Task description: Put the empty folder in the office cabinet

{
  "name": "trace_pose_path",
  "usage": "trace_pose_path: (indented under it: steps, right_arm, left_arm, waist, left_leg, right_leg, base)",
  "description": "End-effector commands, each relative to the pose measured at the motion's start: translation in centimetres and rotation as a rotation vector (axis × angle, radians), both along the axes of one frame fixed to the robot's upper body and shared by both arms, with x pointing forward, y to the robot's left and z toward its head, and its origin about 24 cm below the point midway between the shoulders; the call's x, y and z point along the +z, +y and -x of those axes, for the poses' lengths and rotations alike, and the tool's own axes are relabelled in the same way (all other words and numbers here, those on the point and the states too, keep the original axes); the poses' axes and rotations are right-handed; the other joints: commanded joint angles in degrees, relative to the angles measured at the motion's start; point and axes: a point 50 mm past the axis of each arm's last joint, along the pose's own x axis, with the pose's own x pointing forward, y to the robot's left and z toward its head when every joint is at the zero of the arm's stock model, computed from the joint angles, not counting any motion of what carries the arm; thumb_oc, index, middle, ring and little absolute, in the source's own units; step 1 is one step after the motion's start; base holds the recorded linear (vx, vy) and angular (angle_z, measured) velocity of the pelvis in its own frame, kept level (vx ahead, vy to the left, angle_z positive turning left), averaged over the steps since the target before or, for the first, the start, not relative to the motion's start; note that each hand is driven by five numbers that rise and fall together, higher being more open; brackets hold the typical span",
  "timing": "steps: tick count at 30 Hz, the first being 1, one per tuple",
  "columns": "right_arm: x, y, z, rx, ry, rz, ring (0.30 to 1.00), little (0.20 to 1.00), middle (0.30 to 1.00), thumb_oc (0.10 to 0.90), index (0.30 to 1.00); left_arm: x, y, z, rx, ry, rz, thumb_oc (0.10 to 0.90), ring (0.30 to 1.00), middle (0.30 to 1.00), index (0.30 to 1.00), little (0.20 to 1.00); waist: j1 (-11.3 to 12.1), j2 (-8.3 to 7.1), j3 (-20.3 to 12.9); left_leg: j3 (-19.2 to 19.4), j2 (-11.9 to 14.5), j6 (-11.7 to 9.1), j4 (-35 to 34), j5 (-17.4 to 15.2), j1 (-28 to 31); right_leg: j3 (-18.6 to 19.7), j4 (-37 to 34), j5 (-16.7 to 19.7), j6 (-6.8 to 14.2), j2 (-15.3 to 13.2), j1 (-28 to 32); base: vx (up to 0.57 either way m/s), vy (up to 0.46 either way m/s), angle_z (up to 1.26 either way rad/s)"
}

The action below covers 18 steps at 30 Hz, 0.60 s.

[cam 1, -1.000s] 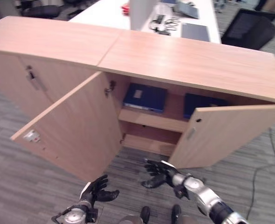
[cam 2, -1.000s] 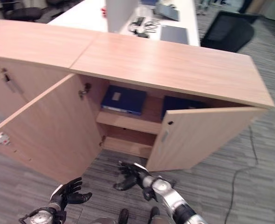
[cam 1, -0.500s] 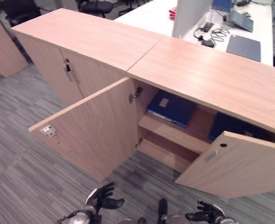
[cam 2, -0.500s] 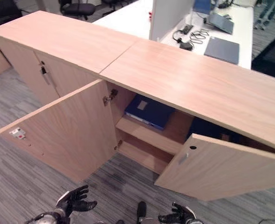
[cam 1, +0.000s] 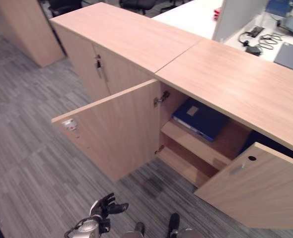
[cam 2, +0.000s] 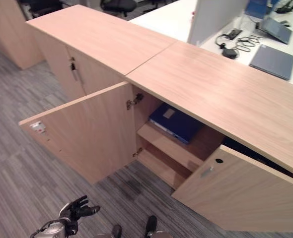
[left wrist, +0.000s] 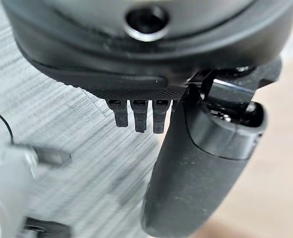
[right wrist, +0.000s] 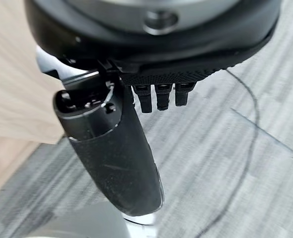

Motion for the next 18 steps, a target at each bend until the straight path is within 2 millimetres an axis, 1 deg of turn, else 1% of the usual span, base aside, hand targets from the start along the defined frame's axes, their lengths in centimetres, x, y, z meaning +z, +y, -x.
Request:
trace_pose_path:
  steps: [1,2,4,5,6,8,9,10,11,12,13,15,16,18]
  right_arm:
    - [0.8,-3.1,2.5,-0.111,0.064,0.072,0.900,0.900,0.900,0.800,0.900]
    - [0.8,-3.1,2.5,-0.111,0.064,0.072,0.900,0.900,0.900,0.800,0.900]
    - [1.0,-3.7,3.5,-0.130,0.091,0.077,0.900,0.900,0.900,0.800,0.900]
    - [1.0,-3.8,3.5,-0.130,0.091,0.077,0.900,0.900,0.900,0.800,0.900]
    - [1.2,-4.1,3.8,-0.133,0.101,0.082,0.900,0.900,0.900,0.800,0.900]
    - [1.5,-4.8,4.0,-0.132,0.110,0.092,0.900,0.900,0.900,0.800,0.900]
    - [1.7,-5.3,4.3,-0.128,0.124,0.095,0.900,0.900,0.900,0.800,0.900]
    - [1.7,-5.3,4.3,-0.127,0.124,0.095,0.900,0.900,0.900,0.800,0.900]
    - [1.7,-5.4,4.3,-0.125,0.128,0.090,0.900,0.900,0.900,0.800,0.900]
    - [1.8,-5.6,4.3,-0.118,0.132,0.090,0.900,0.900,0.900,0.800,0.900]
    - [1.8,-5.6,4.3,-0.118,0.131,0.089,0.900,0.900,0.900,0.800,0.900]
    - [1.8,-5.7,4.1,-0.119,0.130,0.084,0.900,0.900,0.900,0.800,0.900]
    - [1.9,-5.8,4.1,-0.123,0.131,0.083,0.900,0.900,0.900,0.800,0.900]
    - [2.0,-6.0,4.2,-0.125,0.140,0.081,0.900,0.900,0.900,0.800,0.900]
  left_arm:
    - [1.1,3.4,0.5,0.154,-0.071,-0.069,0.800,0.900,0.900,0.900,0.900]
    - [1.1,3.4,0.5,0.154,-0.071,-0.069,0.800,0.900,0.900,0.900,0.900]
    - [0.6,4.2,1.6,0.177,-0.025,-0.080,0.800,0.900,0.900,0.900,0.900]
    - [0.6,4.2,1.6,0.177,-0.025,-0.079,0.800,0.900,0.900,0.900,0.900]
    - [0.6,4.7,1.9,0.187,-0.019,-0.087,0.800,0.900,0.900,0.900,0.900]
    - [0.9,5.7,2.1,0.218,-0.023,-0.108,0.800,0.900,0.900,0.900,0.900]
    - [2.0,8.0,1.7,0.244,-0.037,-0.179,0.800,0.900,0.900,0.900,0.900]
    - [2.0,8.0,1.7,0.244,-0.037,-0.179,0.800,0.900,0.900,0.900,0.900]
    - [2.7,8.9,1.2,0.239,-0.053,-0.212,0.800,0.900,0.900,0.900,0.900]
    - [4.5,10.8,0.0,0.229,-0.097,-0.294,0.800,0.900,0.900,0.900,0.900]
    - [4.5,10.8,-0.1,0.229,-0.098,-0.295,0.800,0.900,0.900,0.900,0.900]
    - [7.3,12.9,-2.1,0.189,-0.156,-0.419,0.800,0.900,0.900,0.900,0.900]
    - [9.7,14.1,-3.8,0.167,-0.211,-0.507,0.800,0.900,0.900,0.900,0.900]
    - [12.1,14.9,-5.4,0.137,-0.272,-0.586,0.800,0.900,0.900,0.900,0.900]
  waist:
    - [0.9,2.28,-0.7]
    - [0.9,2.28,-0.7]
    - [0.8,3.13,-1.8]
    - [0.8,3.14,-1.8]
    - [0.9,3.38,-2.3]
    - [1.0,3.82,-2.9]
    - [1.2,4.08,-3.7]
    - [1.2,4.07,-3.7]
    - [1.3,4.11,-3.9]
    - [1.3,4.07,-4.1]
    - [1.3,4.00,-4.2]
    - [1.2,3.75,-4.3]
    - [1.0,3.57,-4.4]
    - [0.9,3.29,-4.3]
  left_leg:
    - [1.0,1.8,-2.0,-6.6,7.0,2.4]
    - [1.0,1.8,-2.0,-6.7,7.0,2.4]
    - [1.6,1.6,-2.2,-10.3,8.0,4.4]
    - [1.7,1.6,-2.2,-10.3,8.0,4.5]
    - [1.8,1.3,-2.3,-11.5,8.1,5.3]
    - [1.7,0.7,-2.1,-13.3,8.1,6.5]
    - [2.0,-0.2,-1.8,-14.8,7.7,7.9]
    - [2.0,-0.2,-1.8,-14.8,7.7,8.0]
    - [2.0,-0.6,-1.7,-15.1,7.4,8.2]
    - [2.0,-1.2,-1.4,-15.1,6.9,8.4]
    - [2.0,-1.2,-1.3,-15.1,7.0,8.2]
    - [2.3,-1.8,-1.0,-15.1,6.4,8.5]
    - [2.4,-2.4,-0.7,-15.1,6.0,8.6]
    - [2.9,-2.6,-0.5,-15.1,5.5,9.1]
  right_leg:
    - [6.8,3.6,-8.1,4.3,1.9,2.9]
    - [6.8,3.6,-8.1,4.3,1.9,2.9]
    - [6.4,2.4,-7.7,4.7,1.9,4.0]
    - [6.4,2.3,-7.7,4.7,1.9,4.1]
    - [6.4,1.6,-7.4,4.9,2.0,4.6]
    - [6.7,0.4,-6.8,5.2,2.0,5.0]
    - [7.4,-1.5,-5.6,5.8,1.9,5.7]
    - [7.4,-1.6,-5.6,5.8,2.0,5.7]
    - [7.6,-2.0,-5.3,6.0,1.9,5.9]
    - [8.1,-2.5,-4.7,6.5,1.6,6.0]
    - [8.1,-2.6,-4.5,6.5,1.5,5.8]
    - [8.6,-2.8,-4.0,7.1,1.2,6.0]
    - [8.9,-2.7,-3.6,7.5,0.9,5.8]
    - [9.3,-2.7,-3.5,7.9,0.6,6.0]
  base:
    - [0.02,0.103,0.40]
    - [0.04,0.107,0.50]
    - [0.06,0.108,0.54]
    - [0.05,0.092,0.44]
    - [0.04,0.119,0.35]
    - [0.05,0.191,0.20]
    - [0.04,0.164,0.04]
    - [0.04,0.166,-0.10]
    - [0.01,0.109,-0.09]
    - [0.01,0.110,-0.10]
    - [0.01,0.113,-0.02]
    - [0.00,0.102,-0.01]
    - [0.00,0.109,-0.10]
    - [0.00,0.074,-0.16]
